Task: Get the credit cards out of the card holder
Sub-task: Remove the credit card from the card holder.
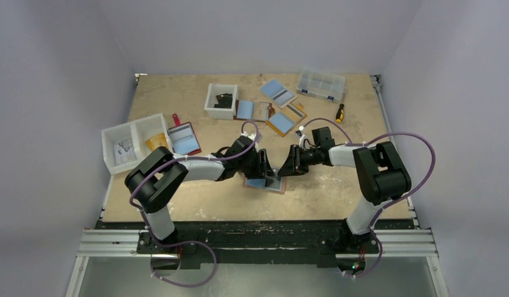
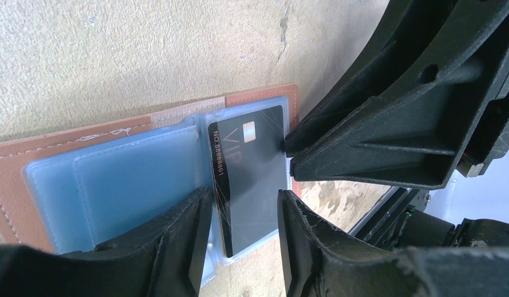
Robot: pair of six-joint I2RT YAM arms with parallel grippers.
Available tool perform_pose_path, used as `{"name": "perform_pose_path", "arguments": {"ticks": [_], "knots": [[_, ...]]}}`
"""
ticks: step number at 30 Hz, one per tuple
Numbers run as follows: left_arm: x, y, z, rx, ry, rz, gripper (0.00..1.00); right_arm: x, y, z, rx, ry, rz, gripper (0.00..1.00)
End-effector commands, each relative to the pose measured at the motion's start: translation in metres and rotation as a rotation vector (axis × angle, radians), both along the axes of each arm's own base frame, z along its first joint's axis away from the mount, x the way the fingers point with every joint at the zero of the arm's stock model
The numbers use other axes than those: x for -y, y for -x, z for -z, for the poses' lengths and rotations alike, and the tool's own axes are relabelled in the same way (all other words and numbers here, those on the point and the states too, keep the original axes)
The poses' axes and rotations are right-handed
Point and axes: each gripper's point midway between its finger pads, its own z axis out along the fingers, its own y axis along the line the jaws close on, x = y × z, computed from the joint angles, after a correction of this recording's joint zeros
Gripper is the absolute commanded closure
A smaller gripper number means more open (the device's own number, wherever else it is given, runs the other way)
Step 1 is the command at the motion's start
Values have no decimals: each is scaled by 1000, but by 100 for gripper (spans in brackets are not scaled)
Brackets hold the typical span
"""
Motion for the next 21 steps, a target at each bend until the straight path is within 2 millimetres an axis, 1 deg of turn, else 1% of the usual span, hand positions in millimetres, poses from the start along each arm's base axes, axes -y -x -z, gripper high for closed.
{"name": "perform_pose_path", "arguments": {"ticks": [1, 9, 14, 19, 21], "knots": [[4, 4, 10, -43, 18, -7, 55, 0, -5, 12, -4, 42, 9, 68], [2, 9, 15, -103, 40, -59, 59, -11, 3, 15, -41, 20, -33, 69], [4, 11, 9, -131, 107, -94, 63, -14, 5, 20, -67, 28, -39, 73], [4, 9, 0, -150, 191, -136, 67, -20, 11, 20, -78, 19, -68, 80], [2, 8, -5, -153, 227, -154, 73, -23, 13, 19, -79, 13, -82, 82]]}}
